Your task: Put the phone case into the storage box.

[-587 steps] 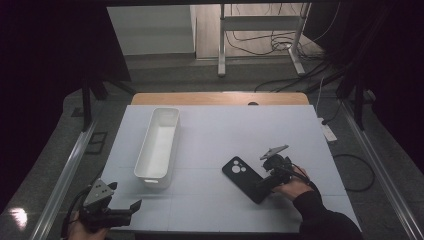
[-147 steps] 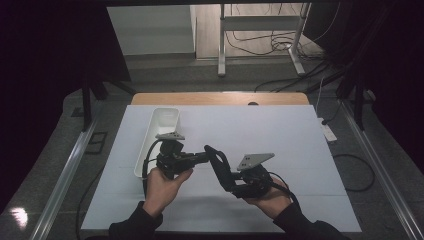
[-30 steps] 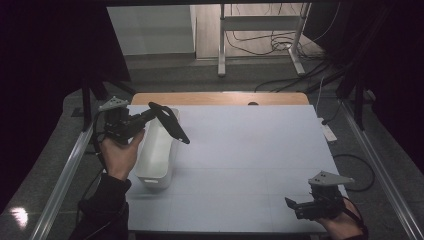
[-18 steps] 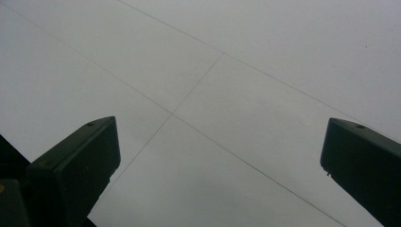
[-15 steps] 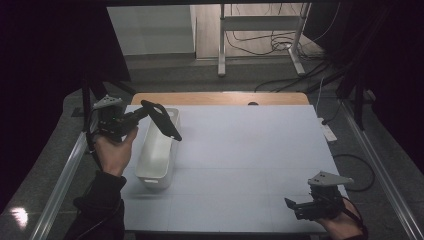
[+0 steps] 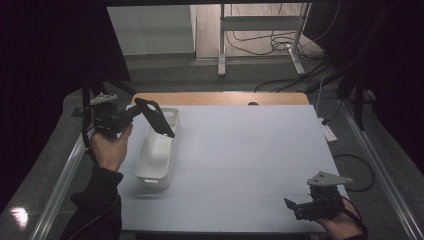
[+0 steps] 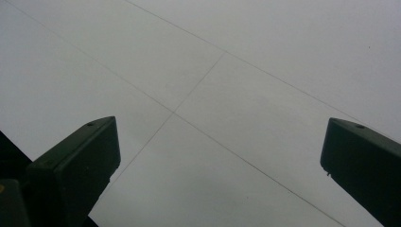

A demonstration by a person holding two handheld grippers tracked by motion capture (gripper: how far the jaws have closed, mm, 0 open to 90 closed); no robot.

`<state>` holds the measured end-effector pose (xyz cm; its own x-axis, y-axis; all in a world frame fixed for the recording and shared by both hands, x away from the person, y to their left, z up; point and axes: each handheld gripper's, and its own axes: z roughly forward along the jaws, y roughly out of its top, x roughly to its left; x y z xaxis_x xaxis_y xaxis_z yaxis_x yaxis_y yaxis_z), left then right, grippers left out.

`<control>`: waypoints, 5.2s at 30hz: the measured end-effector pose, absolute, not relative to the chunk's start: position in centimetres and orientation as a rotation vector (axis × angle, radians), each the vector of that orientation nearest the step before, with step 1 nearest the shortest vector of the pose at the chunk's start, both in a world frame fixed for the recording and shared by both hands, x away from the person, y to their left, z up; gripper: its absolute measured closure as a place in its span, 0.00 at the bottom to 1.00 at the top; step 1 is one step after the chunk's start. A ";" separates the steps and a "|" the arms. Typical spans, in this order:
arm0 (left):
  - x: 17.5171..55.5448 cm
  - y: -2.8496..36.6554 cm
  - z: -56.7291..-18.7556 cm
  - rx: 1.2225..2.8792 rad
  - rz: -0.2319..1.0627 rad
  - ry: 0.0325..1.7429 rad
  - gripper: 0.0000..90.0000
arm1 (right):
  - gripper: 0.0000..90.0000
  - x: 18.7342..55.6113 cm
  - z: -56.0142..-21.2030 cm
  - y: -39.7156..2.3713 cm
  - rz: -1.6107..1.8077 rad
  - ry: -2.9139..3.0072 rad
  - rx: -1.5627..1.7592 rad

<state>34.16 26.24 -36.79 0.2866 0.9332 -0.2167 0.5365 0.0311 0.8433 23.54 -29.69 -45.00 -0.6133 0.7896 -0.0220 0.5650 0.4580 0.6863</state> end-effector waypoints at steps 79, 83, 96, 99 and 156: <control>44.2 24.5 -43.4 1.678 0.594 1.604 0.99 | 0.00 23.5 -45.0 -29.9 0.944 2.374 1.167; 44.5 24.3 -43.6 1.671 0.599 1.611 0.99 | 0.00 23.5 -45.0 -29.9 0.945 2.374 1.166; 45.4 23.8 -44.1 1.664 0.600 1.644 0.98 | 0.00 23.5 -45.0 -29.9 0.945 2.382 1.160; 45.6 23.8 -44.1 1.660 0.605 1.649 0.98 | 0.00 23.5 -45.0 -29.9 0.946 2.383 1.159; 47.5 22.9 -44.4 1.671 0.602 1.683 0.96 | 0.00 23.5 -45.0 -29.8 0.950 2.400 1.145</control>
<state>47.54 22.86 -44.39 0.0564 0.9881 -0.1430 0.6731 0.0681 0.7364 23.54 -29.84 -45.01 -0.6292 0.7773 0.0006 0.5672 0.4587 0.6840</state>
